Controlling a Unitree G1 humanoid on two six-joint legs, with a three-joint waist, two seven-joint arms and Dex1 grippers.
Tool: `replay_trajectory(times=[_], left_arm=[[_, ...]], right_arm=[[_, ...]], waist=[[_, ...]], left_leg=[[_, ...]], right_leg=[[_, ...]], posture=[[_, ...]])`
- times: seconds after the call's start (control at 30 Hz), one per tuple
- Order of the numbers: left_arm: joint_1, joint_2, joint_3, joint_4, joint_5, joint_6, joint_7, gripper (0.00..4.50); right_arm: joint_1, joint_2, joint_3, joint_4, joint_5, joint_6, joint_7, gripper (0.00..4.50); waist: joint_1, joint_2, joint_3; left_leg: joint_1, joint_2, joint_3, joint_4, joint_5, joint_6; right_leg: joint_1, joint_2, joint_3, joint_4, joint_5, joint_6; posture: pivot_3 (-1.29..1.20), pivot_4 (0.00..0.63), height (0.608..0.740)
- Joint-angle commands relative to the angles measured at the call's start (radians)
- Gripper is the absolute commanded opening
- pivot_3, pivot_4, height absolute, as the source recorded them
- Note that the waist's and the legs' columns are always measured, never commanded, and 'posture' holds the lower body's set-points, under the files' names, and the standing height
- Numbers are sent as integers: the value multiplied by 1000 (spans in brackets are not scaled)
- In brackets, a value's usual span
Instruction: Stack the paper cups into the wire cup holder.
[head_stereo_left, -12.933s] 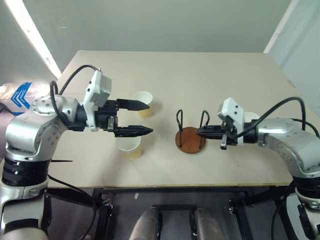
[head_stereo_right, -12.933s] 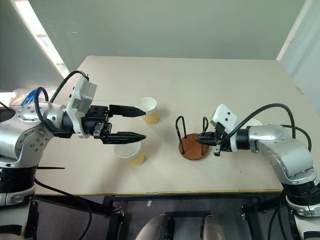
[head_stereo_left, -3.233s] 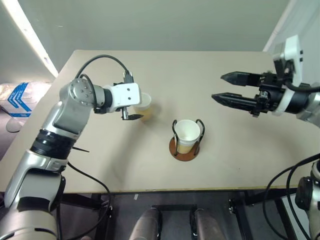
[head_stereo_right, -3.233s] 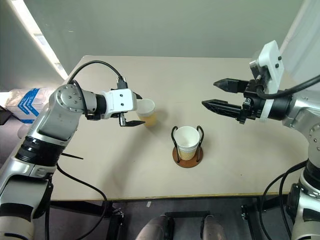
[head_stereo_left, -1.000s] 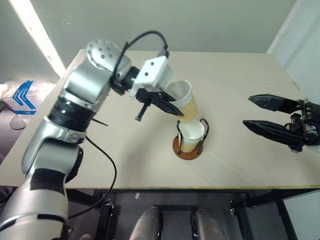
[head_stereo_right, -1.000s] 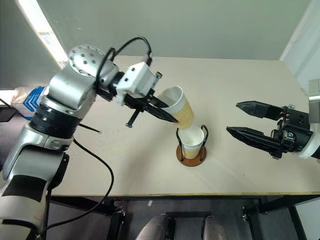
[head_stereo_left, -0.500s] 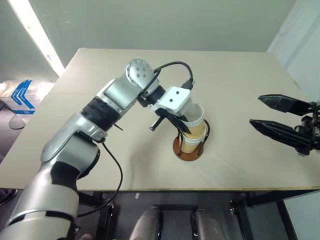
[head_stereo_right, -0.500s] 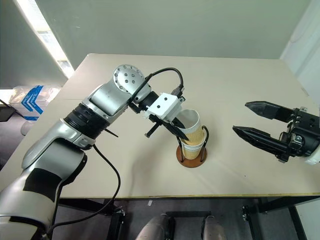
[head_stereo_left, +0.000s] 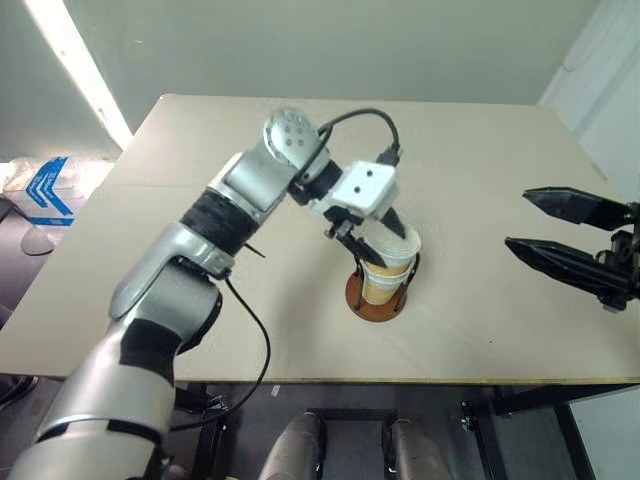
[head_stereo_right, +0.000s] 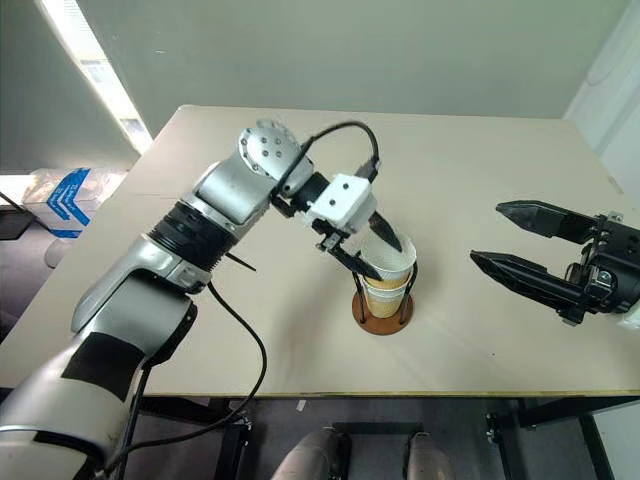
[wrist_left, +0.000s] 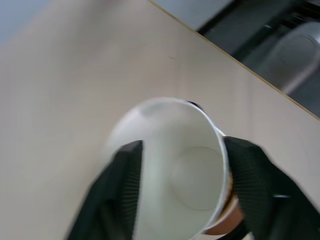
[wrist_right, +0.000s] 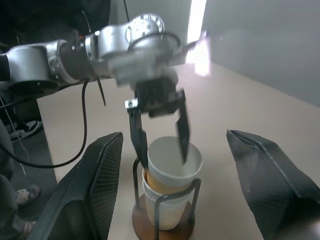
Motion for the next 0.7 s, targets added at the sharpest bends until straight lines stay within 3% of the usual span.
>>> replay_trajectory(times=[0.03, 0.07, 0.1, 0.43, 0.53, 0.7], left_arm=[[-24, 12, 114, -39, -12, 66, 11, 4038], [-12, 25, 142, -50, -9, 75, 21, 4386], [0, 34, 165, -63, -7, 91, 36, 4454], [263, 172, 389, -367, -58, 402, 227, 4454], [399, 205, 471, -498, -75, 518, 356, 4454], [530, 211, 575, -622, -66, 634, 565, 4454]], right_arm=[[20, -37, 2, 6, -35, -12, 66, 3505], [22, -52, 23, 12, -61, -15, 86, 3505], [29, -66, 40, 20, -94, -23, 111, 3505], [3, -240, 324, 239, -502, -236, 418, 3505], [-75, -267, 451, 359, -621, -335, 487, 3505], [-237, -222, 596, 524, -751, -432, 529, 3505]], waist=[[0, 0, 0], [0, 0, 0], [0, 1, 0], [-5, 2, -1], [-6, 2, -1], [-5, 2, -1]], left_leg=[[0, 0, 0, 0, 0, 0], [0, 0, 0, 0, 0, 0], [0, 0, 0, 0, 0, 0], [1, 0, 1, 1, 0, 0], [3, 0, 1, 1, 0, 0], [4, 1, 1, 1, 3, -1]], right_leg=[[0, 0, 0, 0, 0, 0], [0, 0, 0, 0, 0, 0], [0, 0, 0, -1, 0, 0], [0, 0, 0, -1, 0, 0], [1, 0, 0, -1, 1, -1], [2, 0, 0, 2, 2, -3]], posture=[[0, 150, 740], [0, 150, 740], [0, 150, 740], [0, 150, 740], [0, 150, 740], [0, 150, 740]])
